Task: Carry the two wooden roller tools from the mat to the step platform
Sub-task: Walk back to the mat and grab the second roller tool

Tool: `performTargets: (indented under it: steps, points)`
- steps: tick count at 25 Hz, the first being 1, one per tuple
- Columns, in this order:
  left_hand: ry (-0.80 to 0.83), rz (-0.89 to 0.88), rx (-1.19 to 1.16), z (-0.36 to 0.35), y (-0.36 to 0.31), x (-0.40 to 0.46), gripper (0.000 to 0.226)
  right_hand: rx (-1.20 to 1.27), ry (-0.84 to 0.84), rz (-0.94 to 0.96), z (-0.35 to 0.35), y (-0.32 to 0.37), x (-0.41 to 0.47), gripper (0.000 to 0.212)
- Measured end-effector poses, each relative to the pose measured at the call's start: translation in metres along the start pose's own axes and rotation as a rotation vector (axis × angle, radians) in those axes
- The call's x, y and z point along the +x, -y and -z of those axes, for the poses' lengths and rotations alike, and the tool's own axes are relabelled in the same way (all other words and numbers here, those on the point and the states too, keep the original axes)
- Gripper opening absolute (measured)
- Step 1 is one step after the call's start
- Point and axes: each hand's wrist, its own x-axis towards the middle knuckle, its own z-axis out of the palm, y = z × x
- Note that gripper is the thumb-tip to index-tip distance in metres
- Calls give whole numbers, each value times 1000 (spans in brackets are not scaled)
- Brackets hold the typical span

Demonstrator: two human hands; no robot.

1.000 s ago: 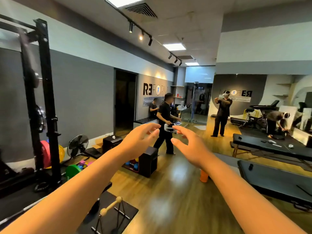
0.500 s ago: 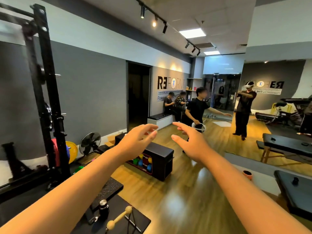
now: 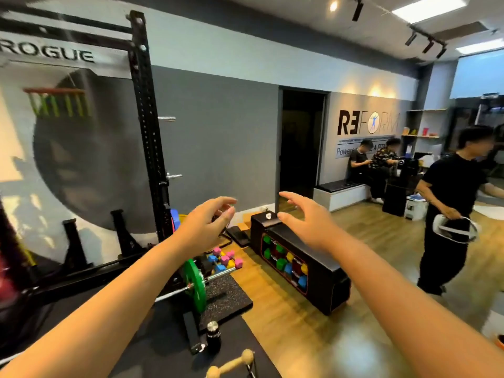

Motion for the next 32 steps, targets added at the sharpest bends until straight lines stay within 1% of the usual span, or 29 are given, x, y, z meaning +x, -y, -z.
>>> performTargets:
  steps: [6,9,11,13,15,18,20,23,25,28,30,32]
  points:
    - [-90,129,58,-27,55,46,37,115,123,48,-46,-72,64,57]
    - [-89,174,31,-49,95,65,37,169,149,74,-77,-99,95,58]
    - [-87,164,-14,-66,126,83,42,191,182,74,-101,-121,118,60]
    - [-88,147,-30,-78,156,108,49,175,228,69,-123,-144,147,62]
    - [-77,162,-48,-85,185,136,51,150,254,51,-141,-162,178,63]
    - [-71,199,-44,-95,220,169,49,153,269,42,-166,-184,219,62]
    - [-59,246,-53,-104,245,186,48,157,307,43,-188,-199,246,63]
    - [-51,299,-14,-122,284,200,43,203,355,47,-222,-224,285,69]
    - [-82,351,-20,-135,306,207,49,253,371,48,-247,-240,310,76]
    - [-145,417,-5,-161,337,215,66,319,427,102,-293,-263,332,87]
    - [-137,468,-4,-185,366,218,70,348,509,142,-336,-288,345,88]
    - [-120,506,-9,-210,399,216,67,356,572,172,-379,-313,356,88]
